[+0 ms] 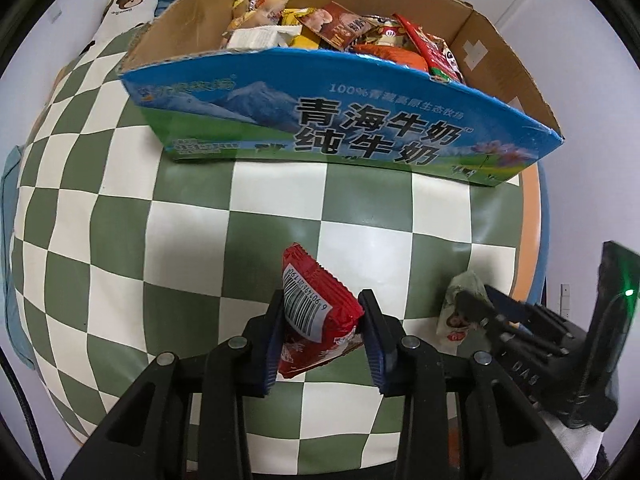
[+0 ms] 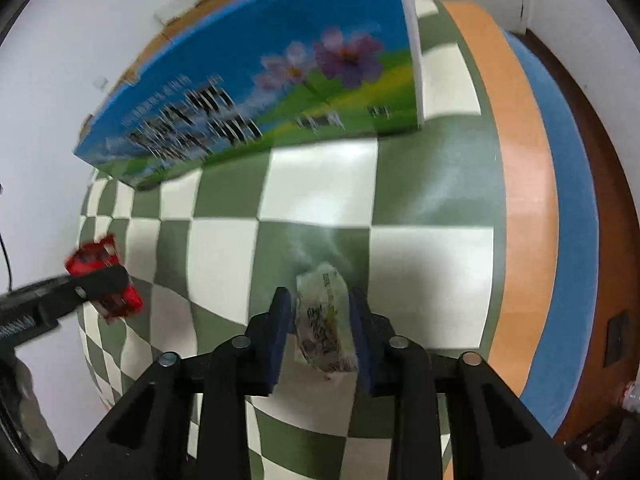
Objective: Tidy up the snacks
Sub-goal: 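Lift both held packets off the blanket toward the box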
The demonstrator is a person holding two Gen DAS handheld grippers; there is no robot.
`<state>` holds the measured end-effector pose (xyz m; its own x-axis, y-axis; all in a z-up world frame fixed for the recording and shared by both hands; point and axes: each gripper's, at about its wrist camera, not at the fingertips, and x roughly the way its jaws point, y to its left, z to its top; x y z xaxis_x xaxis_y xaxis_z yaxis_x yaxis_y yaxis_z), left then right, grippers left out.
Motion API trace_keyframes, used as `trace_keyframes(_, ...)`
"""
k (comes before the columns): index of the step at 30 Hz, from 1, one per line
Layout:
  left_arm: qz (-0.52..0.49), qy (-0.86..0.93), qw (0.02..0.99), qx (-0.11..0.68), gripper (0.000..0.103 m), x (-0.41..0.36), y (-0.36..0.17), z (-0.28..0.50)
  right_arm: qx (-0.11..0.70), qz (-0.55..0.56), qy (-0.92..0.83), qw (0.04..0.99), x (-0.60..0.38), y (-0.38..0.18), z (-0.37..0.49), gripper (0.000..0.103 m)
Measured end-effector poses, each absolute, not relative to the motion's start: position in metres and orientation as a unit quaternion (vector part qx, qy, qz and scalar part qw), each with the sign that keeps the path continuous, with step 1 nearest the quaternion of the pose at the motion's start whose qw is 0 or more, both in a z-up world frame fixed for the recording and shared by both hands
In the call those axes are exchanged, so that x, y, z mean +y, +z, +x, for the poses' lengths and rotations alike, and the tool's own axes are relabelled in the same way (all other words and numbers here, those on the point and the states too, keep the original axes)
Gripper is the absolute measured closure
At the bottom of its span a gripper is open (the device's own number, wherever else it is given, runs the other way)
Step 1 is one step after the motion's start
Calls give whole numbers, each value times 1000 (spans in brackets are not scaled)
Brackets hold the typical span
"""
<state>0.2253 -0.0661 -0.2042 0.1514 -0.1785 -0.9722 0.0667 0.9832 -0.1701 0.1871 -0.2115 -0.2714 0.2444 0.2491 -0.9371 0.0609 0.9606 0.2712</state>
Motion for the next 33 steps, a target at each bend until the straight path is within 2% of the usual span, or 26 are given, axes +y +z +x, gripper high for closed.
trace_keyframes(2,-45,-82,752,653,70,-67,-207,230,621,125,58,771,-215,-280,186,48)
trace_keyframes(3,-45,-83,749,656,70,-67,-209,228,626,119,56,769,-219,-285,183,47)
trace_keyframes(10,-38,-90,738,668,70,-81,-226,225,615,87,55,782,-205,-302,177,49)
trace_keyframes(11,-37,-91,739,666,70,-82,-223,226,609,85,55,787,-203,-299,176,51)
trace_keyframes(15,-38,-102,747,656,70,-82,-205,229,593,110,66,795,-208,-277,175,71)
trace_keyframes(20,-37,-118,761,636,70,-77,-177,235,598,106,86,790,-202,-268,187,75)
trace_keyframes(22,-28,-119,766,631,70,-78,-173,235,613,94,92,779,-196,-275,191,74)
trace_keyframes(23,-23,-118,766,631,70,-78,-174,236,613,99,93,778,-198,-277,190,68)
trace_keyframes(24,-22,-117,764,634,70,-78,-176,237,618,103,95,773,-199,-281,190,50)
trace_keyframes(26,-25,-116,757,643,70,-79,-187,237,643,108,83,754,-203,-296,187,34)
trace_keyframes(31,-21,-112,744,659,70,-83,-211,235,635,106,82,761,-200,-303,180,34)
trace_keyframes(33,-20,-111,738,665,70,-82,-217,234,627,87,77,770,-198,-304,177,48)
